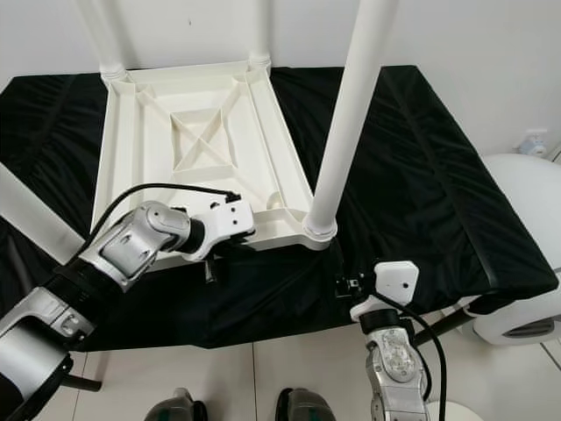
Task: Building children table
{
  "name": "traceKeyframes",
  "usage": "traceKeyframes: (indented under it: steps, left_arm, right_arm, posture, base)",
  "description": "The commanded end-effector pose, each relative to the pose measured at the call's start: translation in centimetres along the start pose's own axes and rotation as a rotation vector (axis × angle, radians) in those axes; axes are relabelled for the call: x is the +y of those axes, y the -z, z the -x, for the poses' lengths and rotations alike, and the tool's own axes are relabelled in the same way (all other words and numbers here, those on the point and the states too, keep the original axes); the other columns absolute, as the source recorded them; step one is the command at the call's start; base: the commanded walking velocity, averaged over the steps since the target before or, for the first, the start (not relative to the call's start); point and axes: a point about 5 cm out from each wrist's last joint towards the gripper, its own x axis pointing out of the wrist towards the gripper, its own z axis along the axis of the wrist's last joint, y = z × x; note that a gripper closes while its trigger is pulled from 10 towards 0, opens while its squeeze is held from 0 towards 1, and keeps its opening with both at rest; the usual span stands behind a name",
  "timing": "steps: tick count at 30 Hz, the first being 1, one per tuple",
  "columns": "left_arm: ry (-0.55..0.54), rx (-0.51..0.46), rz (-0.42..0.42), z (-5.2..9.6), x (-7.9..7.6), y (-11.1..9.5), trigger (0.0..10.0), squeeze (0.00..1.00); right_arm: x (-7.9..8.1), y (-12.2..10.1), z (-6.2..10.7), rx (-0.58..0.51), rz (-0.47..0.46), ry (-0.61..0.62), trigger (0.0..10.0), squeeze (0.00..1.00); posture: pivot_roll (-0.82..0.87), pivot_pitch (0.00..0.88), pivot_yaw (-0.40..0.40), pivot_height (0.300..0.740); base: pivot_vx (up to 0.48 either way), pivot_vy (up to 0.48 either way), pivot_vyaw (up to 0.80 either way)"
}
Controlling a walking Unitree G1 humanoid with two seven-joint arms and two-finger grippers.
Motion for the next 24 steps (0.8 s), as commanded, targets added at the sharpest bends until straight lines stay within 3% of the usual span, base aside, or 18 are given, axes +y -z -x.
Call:
traceKeyframes:
  steps: [1, 7, 8, 11, 13, 15, 18, 24]
  left_arm:
    - [0.026, 0.048, 0.045, -0.2, -0.8, 1.8, 0.0, 0.0]
    - [0.057, -0.075, 0.0, 1.0, -1.3, 0.2, 0.0, 0.0]
    - [0.065, -0.112, -0.003, 1.3, -1.5, -0.4, 10.0, 0.0]
    - [0.077, -0.139, 0.004, 1.6, -1.6, -0.9, 10.0, 0.0]
    - [0.108, -0.217, -0.017, 2.5, -2.1, -2.3, 10.0, 0.0]
    - [0.108, -0.217, -0.017, 2.5, -2.1, -2.3, 10.0, 0.0]
    - [0.135, -0.304, -0.051, 4.0, -2.4, -4.1, 10.0, 0.0]
    - [0.116, -0.317, -0.059, 4.9, -1.9, -4.3, 10.0, 0.0]
  right_arm:
    - [0.0, 0.1, 0.3, 0.008, -0.005, 0.005, 10.0, 0.0]
    - [-0.1, 0.3, 0.3, 0.015, -0.014, 0.008, 10.0, 0.0]
    - [-0.1, 0.3, 0.4, 0.017, -0.017, 0.007, 10.0, 0.0]
    - [-0.1, 0.4, 0.4, 0.02, -0.019, 0.006, 10.0, 0.0]
    - [-0.1, 0.7, 0.5, 0.031, -0.024, 0.006, 10.0, 0.0]
    - [-0.1, 0.7, 0.5, 0.031, -0.024, 0.006, 10.0, 0.0]
    - [-0.4, 0.9, 0.5, 0.037, -0.026, 0.012, 10.0, 0.0]
    - [-1.5, -0.5, -0.3, -0.056, -0.024, 0.065, 10.0, 0.0]
  posture:
    - [-0.01, 0.088, 0.019, 0.74]
    - [-0.01, 0.086, 0.013, 0.74]
    - [-0.02, 0.084, 0.01, 0.74]
    - [-0.02, 0.085, 0.01, 0.74]
    - [-0.01, 0.086, 0.003, 0.74]
    - [-0.01, 0.086, 0.003, 0.74]
    - [-0.01, 0.092, -0.005, 0.74]
    - [0.0, 0.096, -0.008, 0.74]
  base:
    - [0.0, 0.0, 0.0]
    - [0.0, 0.0, 0.0]
    - [0.0, 0.0, 0.0]
    - [0.0, 0.0, 0.0]
    - [0.0, 0.0, 0.0]
    - [0.0, 0.0, 0.0]
    - [0.0, 0.0, 0.0]
    - [0.0, 0.0, 0.0]
